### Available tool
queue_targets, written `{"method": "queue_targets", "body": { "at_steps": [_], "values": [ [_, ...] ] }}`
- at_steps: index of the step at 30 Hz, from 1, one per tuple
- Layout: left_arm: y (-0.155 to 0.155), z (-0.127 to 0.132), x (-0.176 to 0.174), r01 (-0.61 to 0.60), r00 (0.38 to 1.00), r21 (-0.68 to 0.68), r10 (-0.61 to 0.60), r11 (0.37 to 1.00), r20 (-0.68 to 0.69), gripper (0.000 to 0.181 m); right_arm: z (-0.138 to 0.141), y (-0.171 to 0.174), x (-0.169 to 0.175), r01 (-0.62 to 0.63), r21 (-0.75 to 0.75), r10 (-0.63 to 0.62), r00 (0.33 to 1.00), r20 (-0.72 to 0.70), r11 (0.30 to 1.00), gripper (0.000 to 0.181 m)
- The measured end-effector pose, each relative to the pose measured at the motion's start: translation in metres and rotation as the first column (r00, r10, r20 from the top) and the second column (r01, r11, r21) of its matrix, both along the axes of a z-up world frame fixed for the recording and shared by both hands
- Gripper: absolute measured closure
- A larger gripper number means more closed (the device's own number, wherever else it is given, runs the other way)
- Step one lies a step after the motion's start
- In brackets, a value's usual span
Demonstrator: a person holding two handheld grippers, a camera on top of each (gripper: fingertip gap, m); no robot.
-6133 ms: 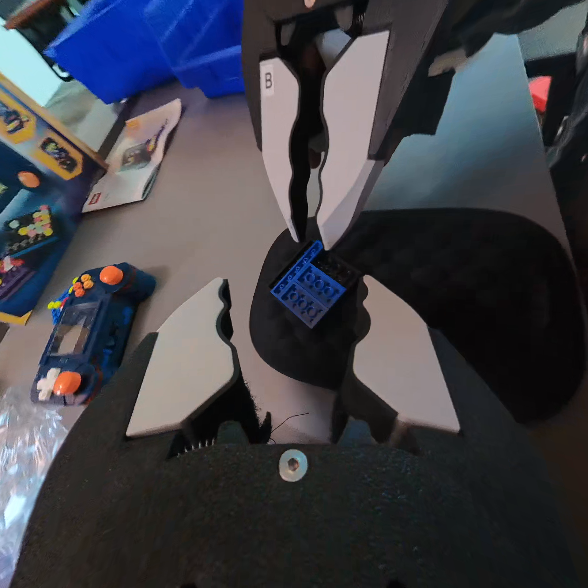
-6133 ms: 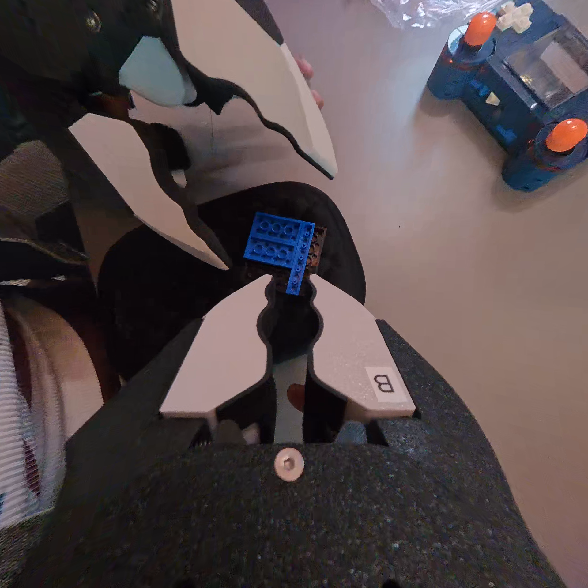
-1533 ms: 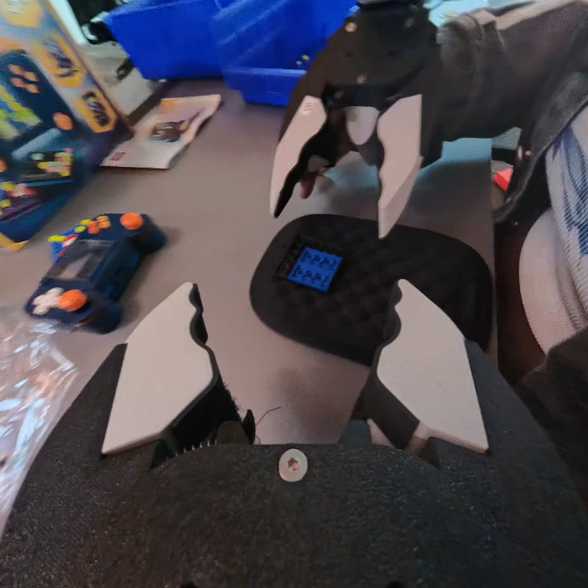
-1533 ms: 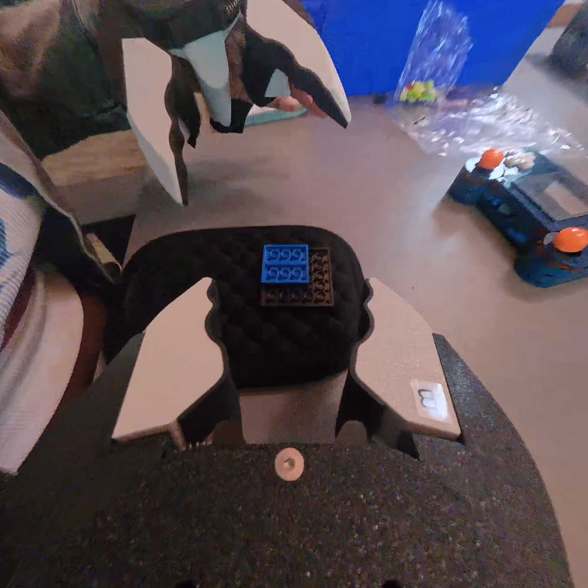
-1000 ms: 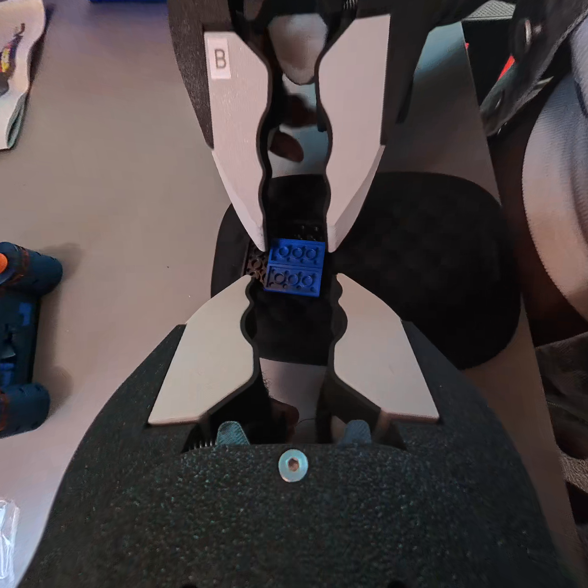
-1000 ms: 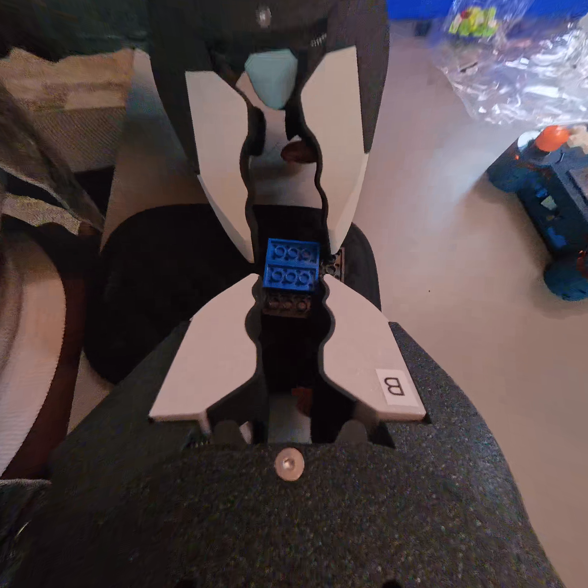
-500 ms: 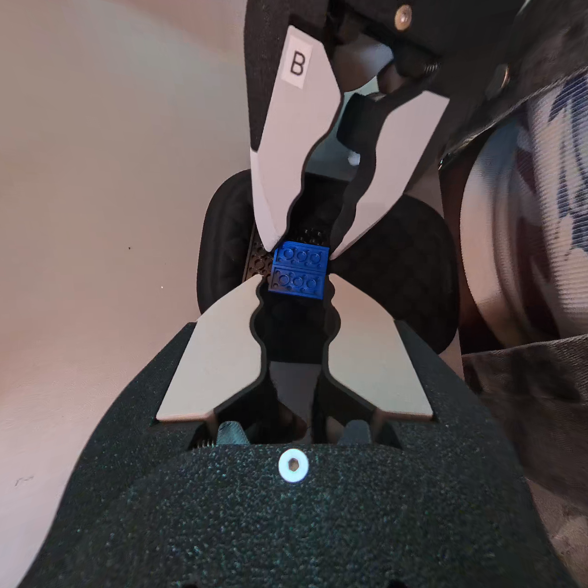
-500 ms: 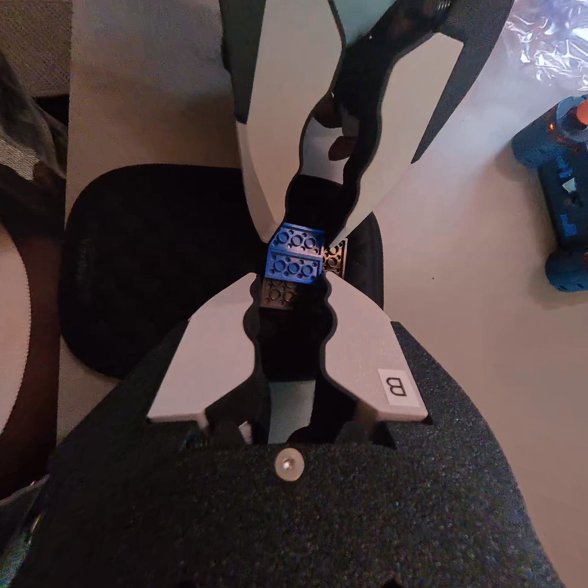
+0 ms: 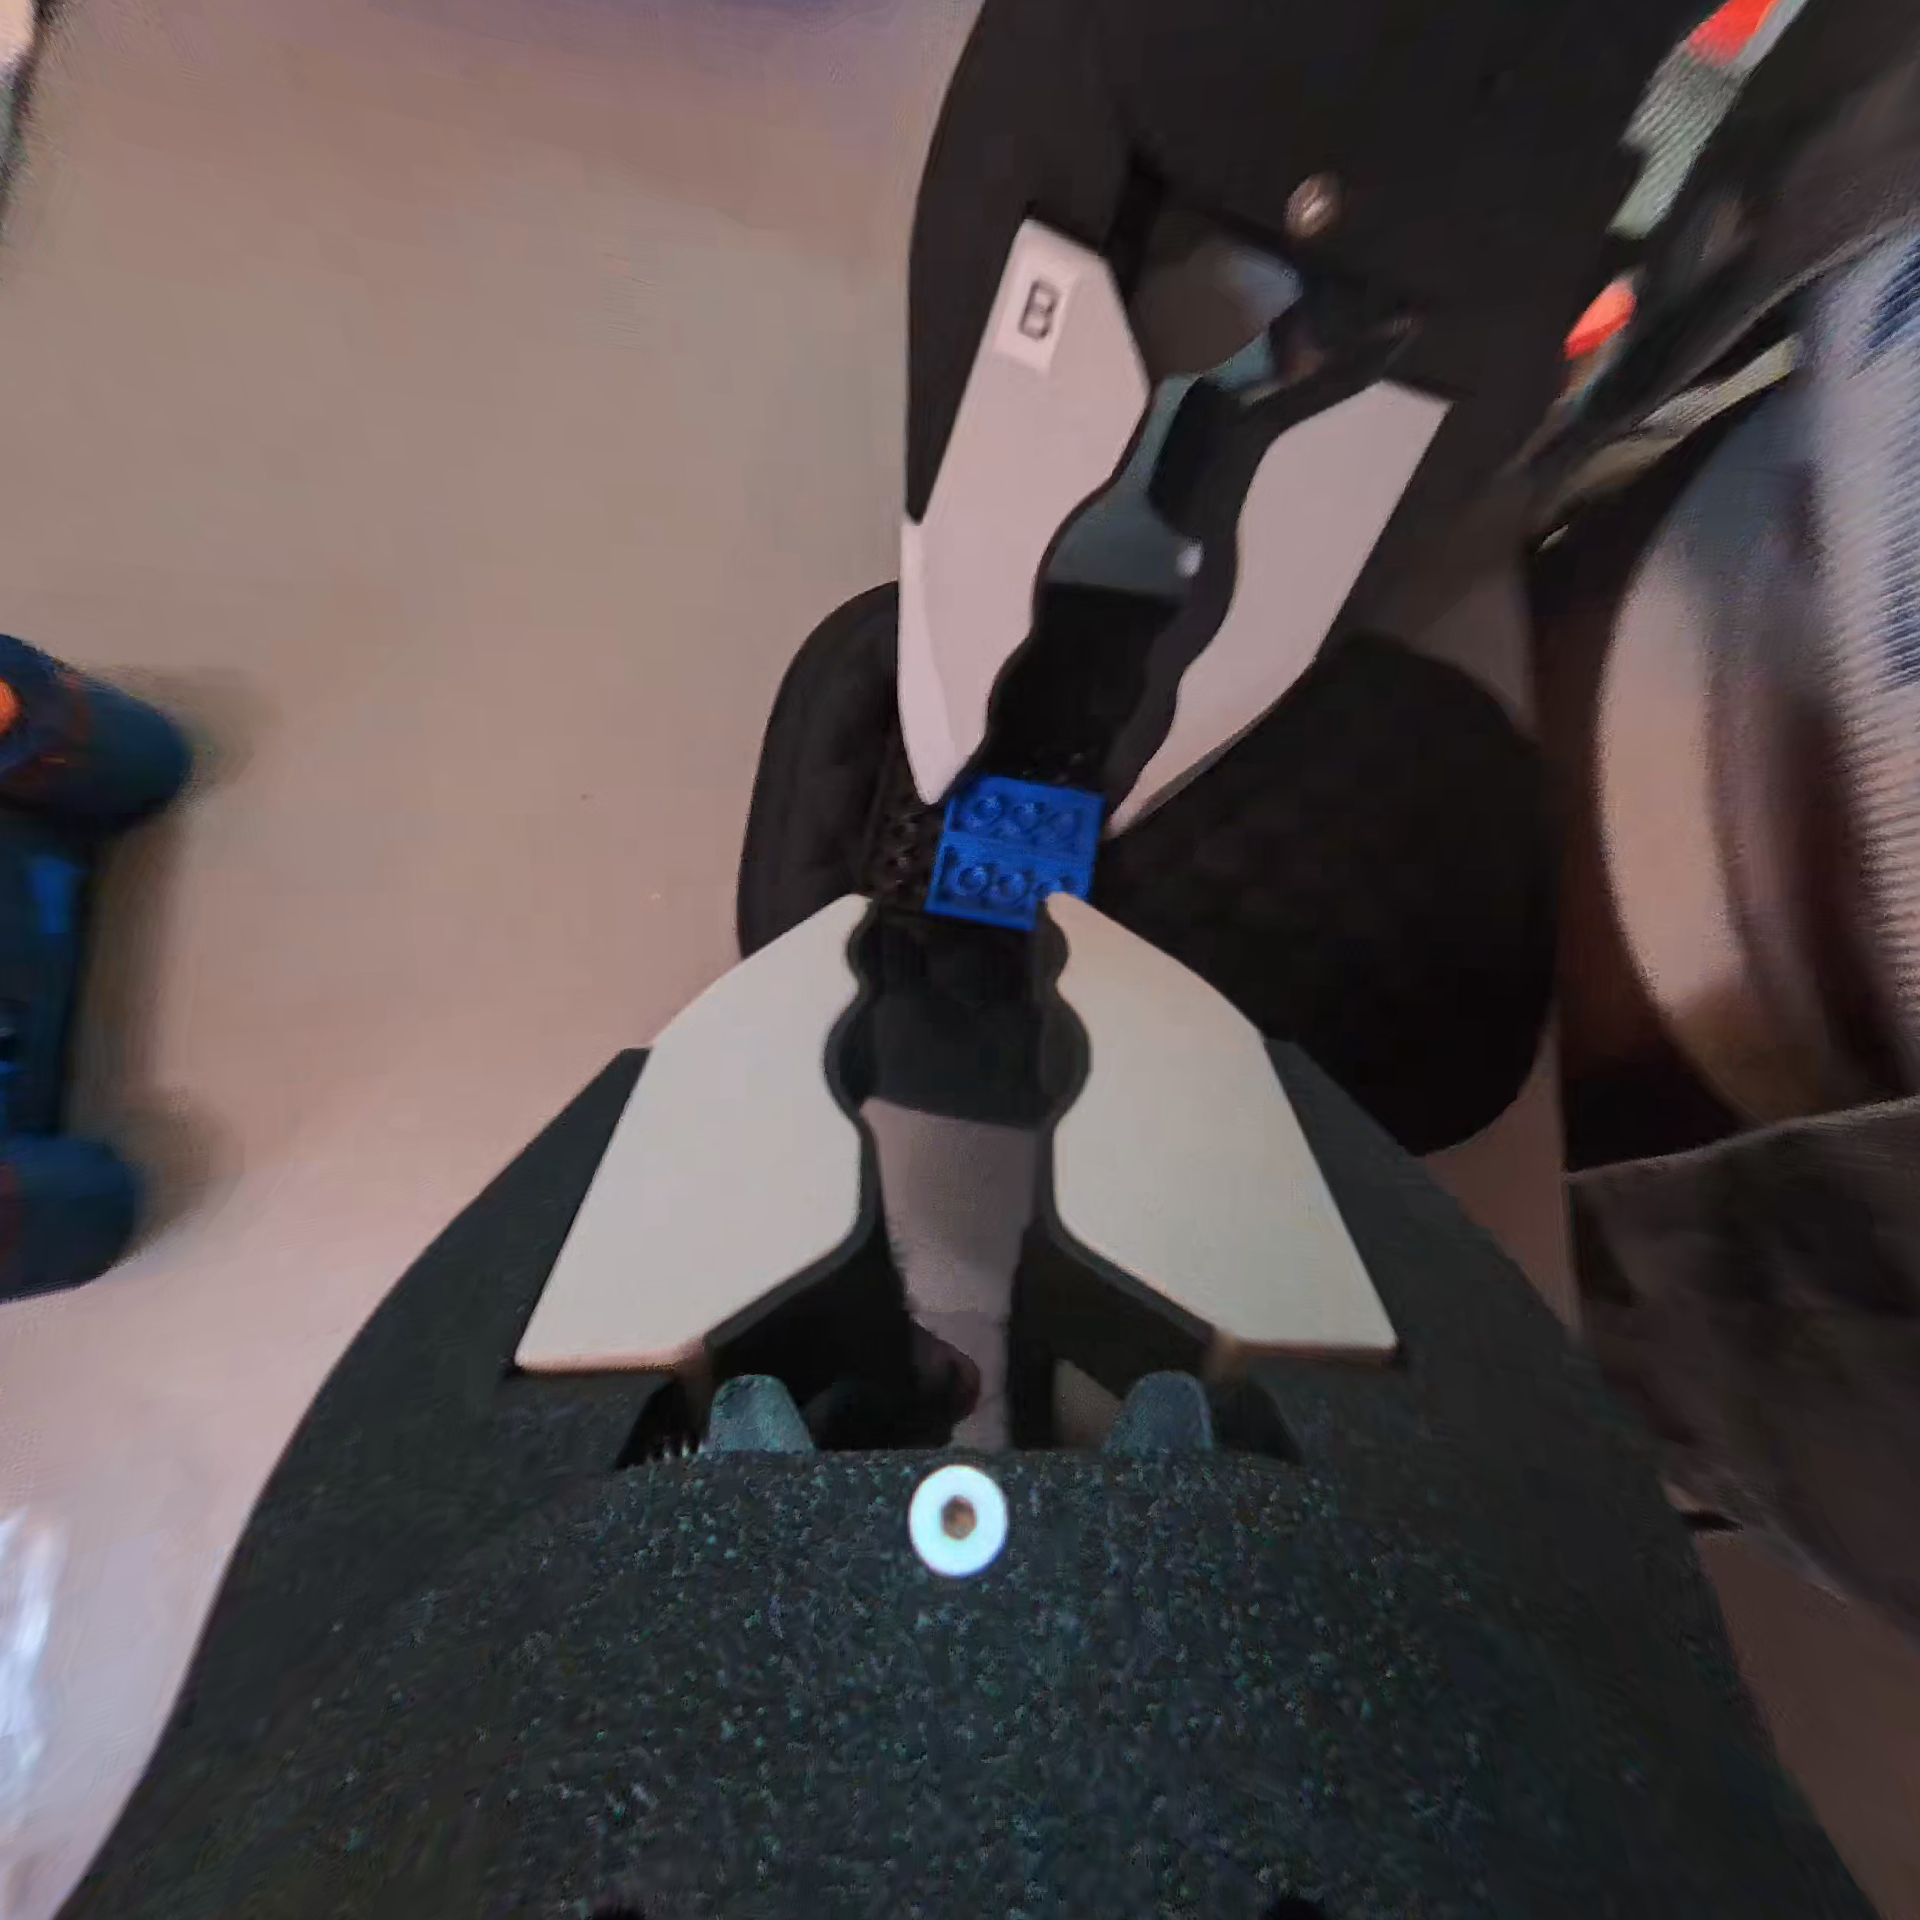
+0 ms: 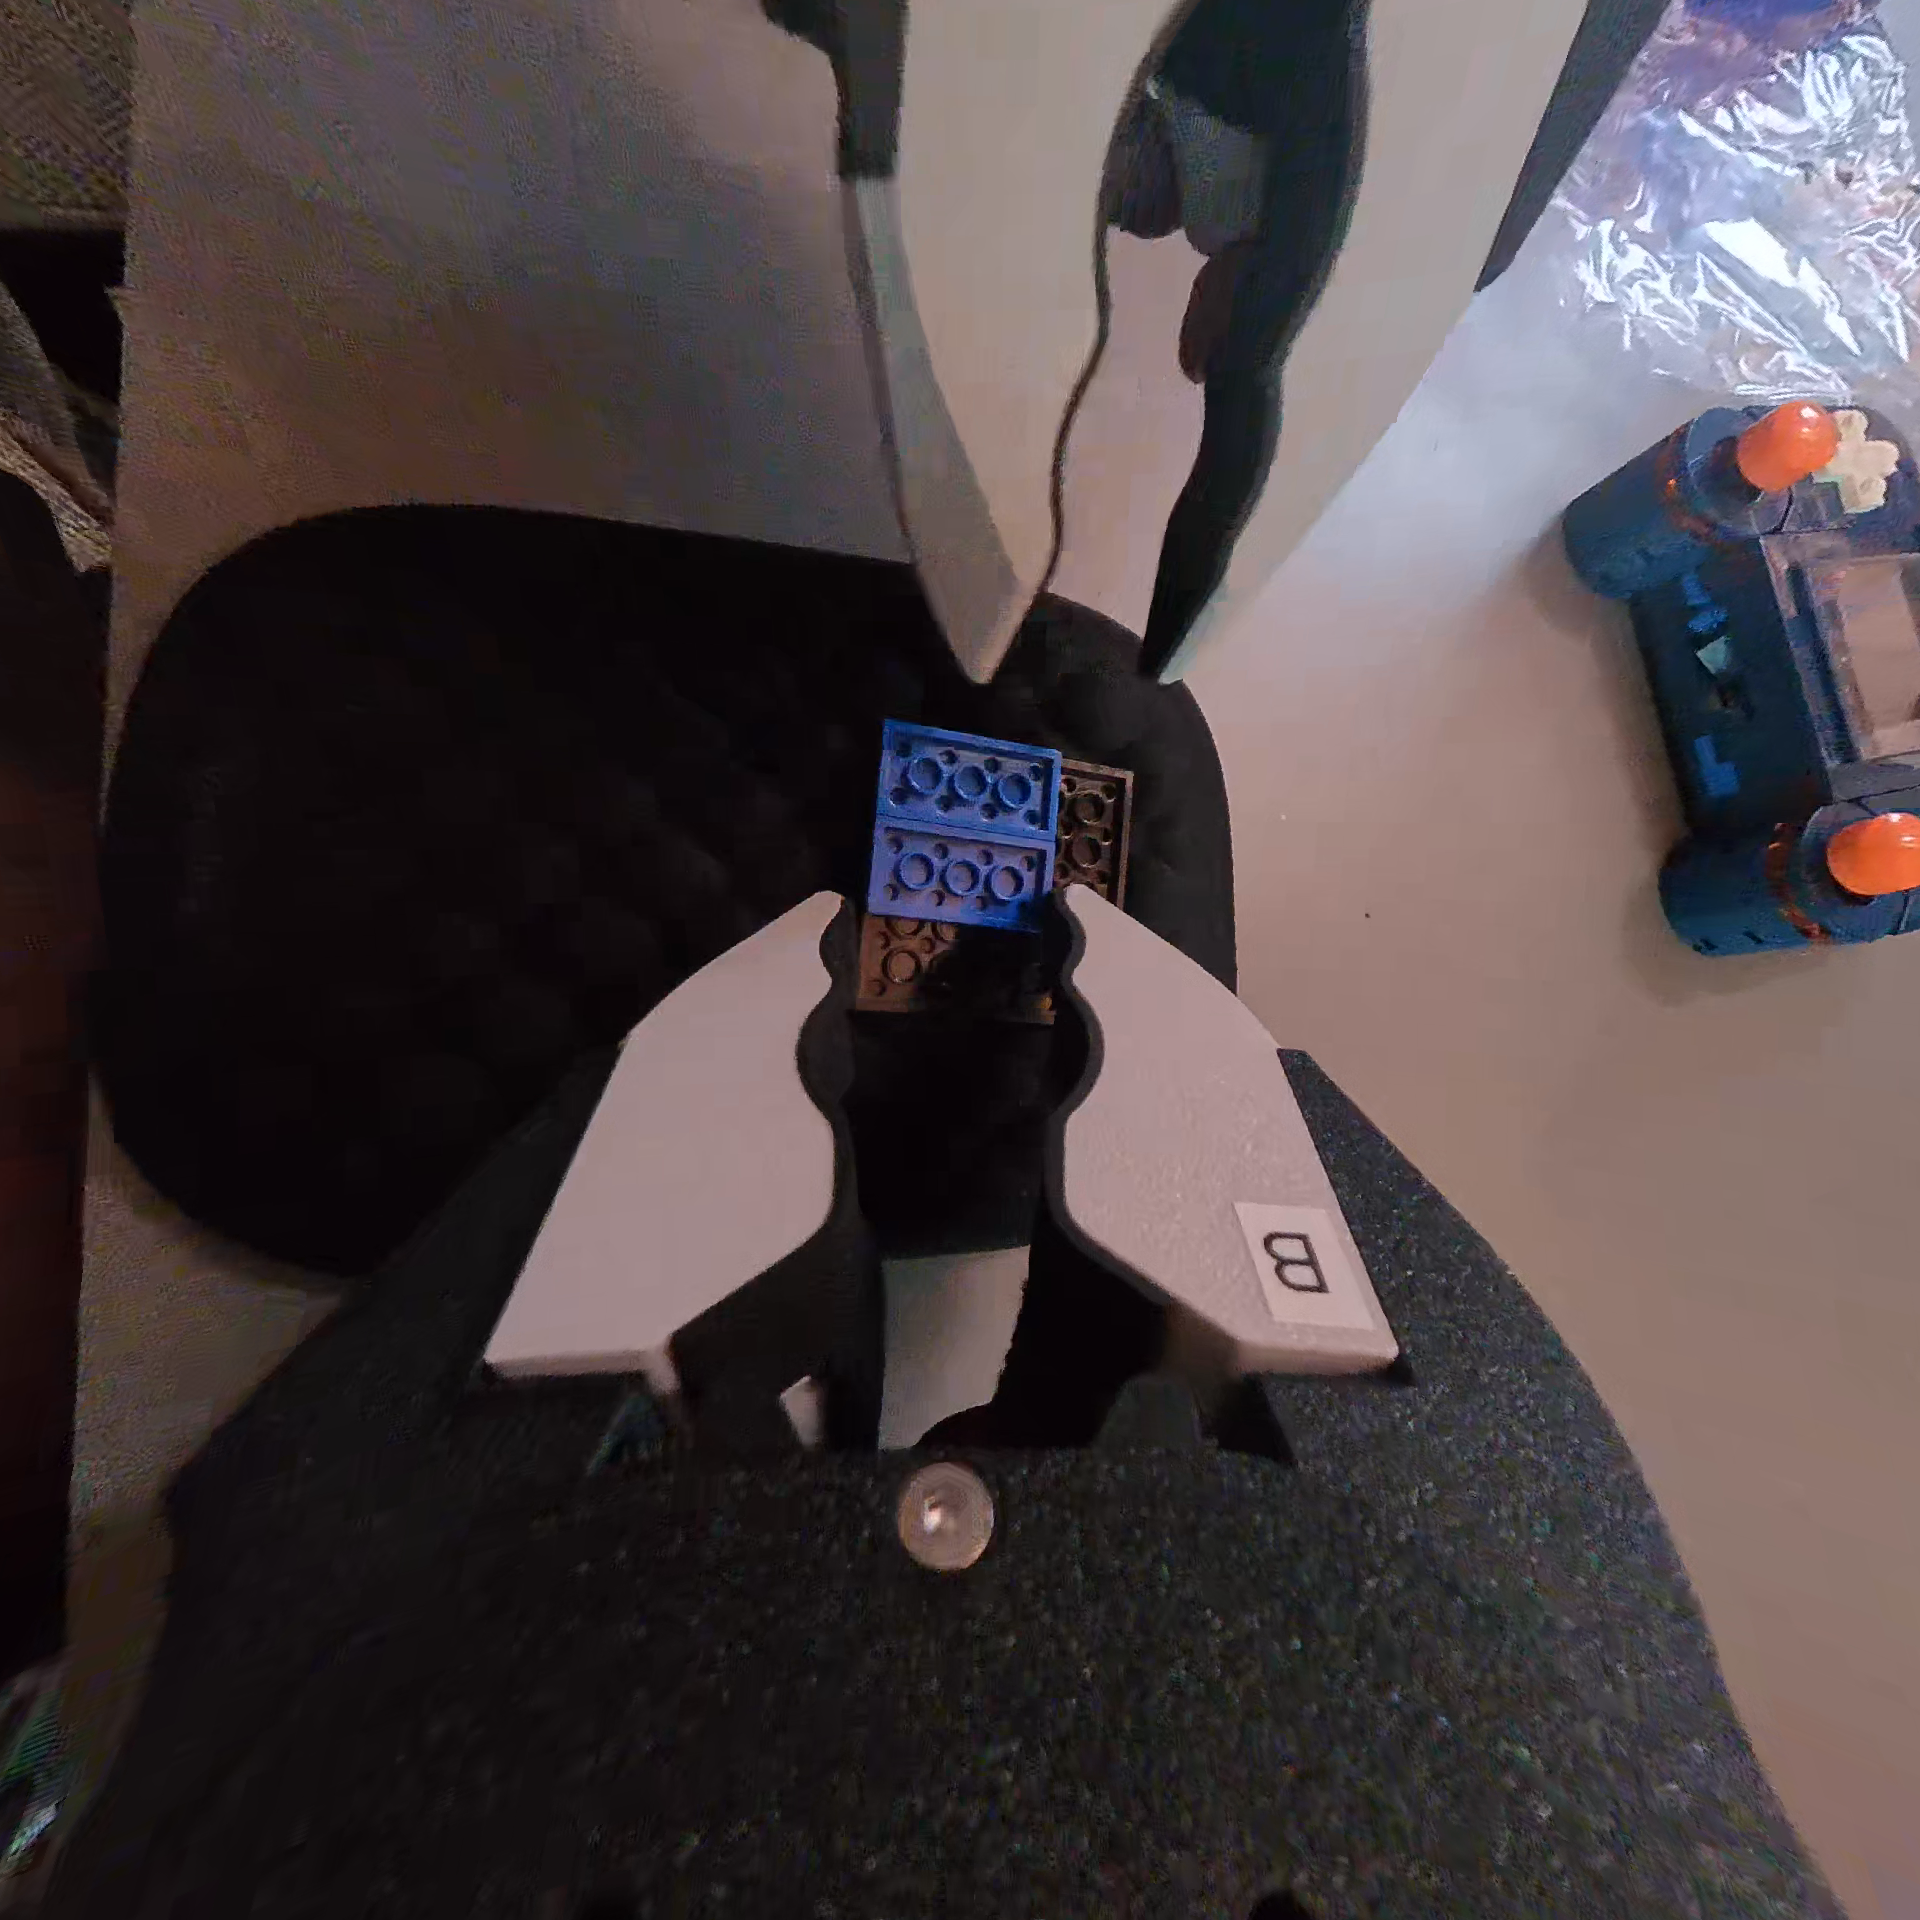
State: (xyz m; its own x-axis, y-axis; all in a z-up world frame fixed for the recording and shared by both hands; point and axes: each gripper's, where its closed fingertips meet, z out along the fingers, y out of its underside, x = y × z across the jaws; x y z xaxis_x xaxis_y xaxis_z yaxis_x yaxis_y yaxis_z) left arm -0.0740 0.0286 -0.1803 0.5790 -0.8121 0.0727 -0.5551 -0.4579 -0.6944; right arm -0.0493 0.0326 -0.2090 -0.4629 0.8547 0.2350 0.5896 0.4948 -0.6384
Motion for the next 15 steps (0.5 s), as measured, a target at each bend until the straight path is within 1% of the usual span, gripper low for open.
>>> {"method": "queue_targets", "body": {
  "at_steps": [1,2,3,4,6,7,8,12,15],
  "values": [
    [0.002,0.001,0.001,-0.004,1.0,0.02,0.003,1.0,0.012,0.144,0.0,0.0,-0.001,-0.002,-0.013,0.002,1.0,-0.006,1.0,0.146],
    [0.004,-0.002,0.001,0.006,1.0,0.055,-0.005,0.998,-0.03,0.132,0.001,0.0,-0.001,-0.009,-0.019,0.009,1.0,-0.016,1.0,0.146],
    [0.002,-0.007,0.004,0.049,0.996,0.075,-0.043,0.996,-0.079,0.132,0.001,0.0,-0.001,-0.004,-0.031,0.004,1.0,-0.02,0.999,0.146],
    [0.003,-0.011,0.006,0.072,0.991,0.083,-0.062,0.994,-0.115,0.134,0.001,0.0,0.0,-0.008,-0.032,0.007,1.0,-0.023,0.999,0.145],
    [-0.004,-0.017,0.016,0.128,0.987,0.036,-0.124,0.991,-0.098,0.142,0.001,-0.001,-0.001,-0.02,-0.031,0.019,1.0,-0.024,0.999,0.146],
    [-0.005,-0.018,0.019,0.136,0.987,0.017,-0.134,0.991,-0.09,0.143,0.002,-0.001,-0.001,-0.026,-0.035,0.025,0.999,-0.022,0.999,0.146],
    [-0.002,-0.02,0.017,0.129,0.986,0.022,-0.126,0.991,-0.108,0.149,0.002,-0.001,-0.001,-0.031,-0.037,0.03,0.999,-0.02,0.999,0.146],
    [-0.001,-0.023,0.02,0.146,0.983,-0.029,-0.148,0.989,-0.11,0.148,0.001,-0.001,-0.001,-0.059,-0.027,0.059,0.998,-0.021,0.998,0.146],
    [-0.001,-0.024,0.019,0.148,0.981,-0.033,-0.151,0.988,-0.119,0.148,0.001,-0.001,-0.001,-0.063,-0.028,0.063,0.998,-0.005,0.998,0.145]
  ]
}}
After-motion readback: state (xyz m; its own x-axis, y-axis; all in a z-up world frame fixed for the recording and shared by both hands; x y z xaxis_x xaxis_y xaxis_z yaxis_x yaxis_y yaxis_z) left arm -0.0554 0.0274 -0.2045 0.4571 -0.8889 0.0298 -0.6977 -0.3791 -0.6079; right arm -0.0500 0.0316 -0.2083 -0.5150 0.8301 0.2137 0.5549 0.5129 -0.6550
